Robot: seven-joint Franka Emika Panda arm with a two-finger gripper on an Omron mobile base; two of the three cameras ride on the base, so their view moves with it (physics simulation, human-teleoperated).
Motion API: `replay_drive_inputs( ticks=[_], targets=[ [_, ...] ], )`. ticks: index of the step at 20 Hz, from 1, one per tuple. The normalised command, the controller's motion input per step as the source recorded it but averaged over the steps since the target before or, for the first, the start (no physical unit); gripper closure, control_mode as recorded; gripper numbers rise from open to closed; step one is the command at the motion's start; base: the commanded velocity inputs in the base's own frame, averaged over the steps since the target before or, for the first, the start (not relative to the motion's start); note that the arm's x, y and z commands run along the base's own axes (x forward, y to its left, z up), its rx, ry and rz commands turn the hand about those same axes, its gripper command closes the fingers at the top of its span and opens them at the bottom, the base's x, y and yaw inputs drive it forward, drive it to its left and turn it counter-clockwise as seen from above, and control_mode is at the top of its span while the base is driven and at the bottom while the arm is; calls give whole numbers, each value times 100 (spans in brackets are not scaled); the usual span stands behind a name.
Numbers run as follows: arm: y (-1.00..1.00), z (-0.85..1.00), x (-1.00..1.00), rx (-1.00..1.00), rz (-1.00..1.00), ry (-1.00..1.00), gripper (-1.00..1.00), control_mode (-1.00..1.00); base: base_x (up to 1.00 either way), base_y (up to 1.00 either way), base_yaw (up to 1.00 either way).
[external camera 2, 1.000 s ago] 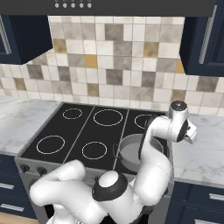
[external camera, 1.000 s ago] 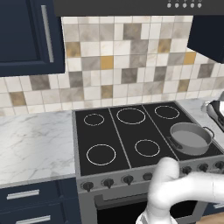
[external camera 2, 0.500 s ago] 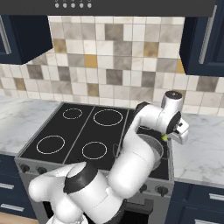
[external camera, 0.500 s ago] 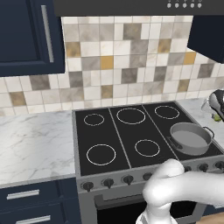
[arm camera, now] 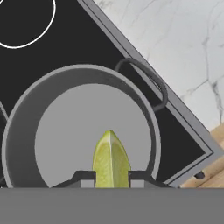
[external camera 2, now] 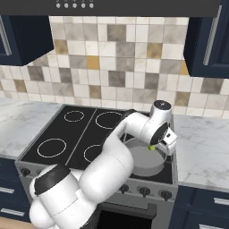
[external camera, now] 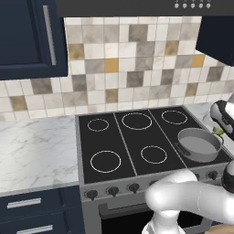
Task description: Turn on the burner for the pot on the stove. Wait thirty seconds for the pot to heat up. Then add the lemon wedge to the pot.
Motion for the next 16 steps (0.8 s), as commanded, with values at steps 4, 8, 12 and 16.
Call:
replay_drive_inputs(
  ticks=[4, 8, 12, 16],
  targets=[
    [36, -6, -7, 0, 0, 11, 100, -100, 0, 0, 0],
    [0, -30, 4, 0, 0, 13, 100, -100, 0, 0, 0],
    [0, -27, 10, 0, 0, 4, 100, -100, 0, 0, 0],
    [13, -21, 16, -1, 0, 0, 100, -100, 0, 0, 0]
  ],
)
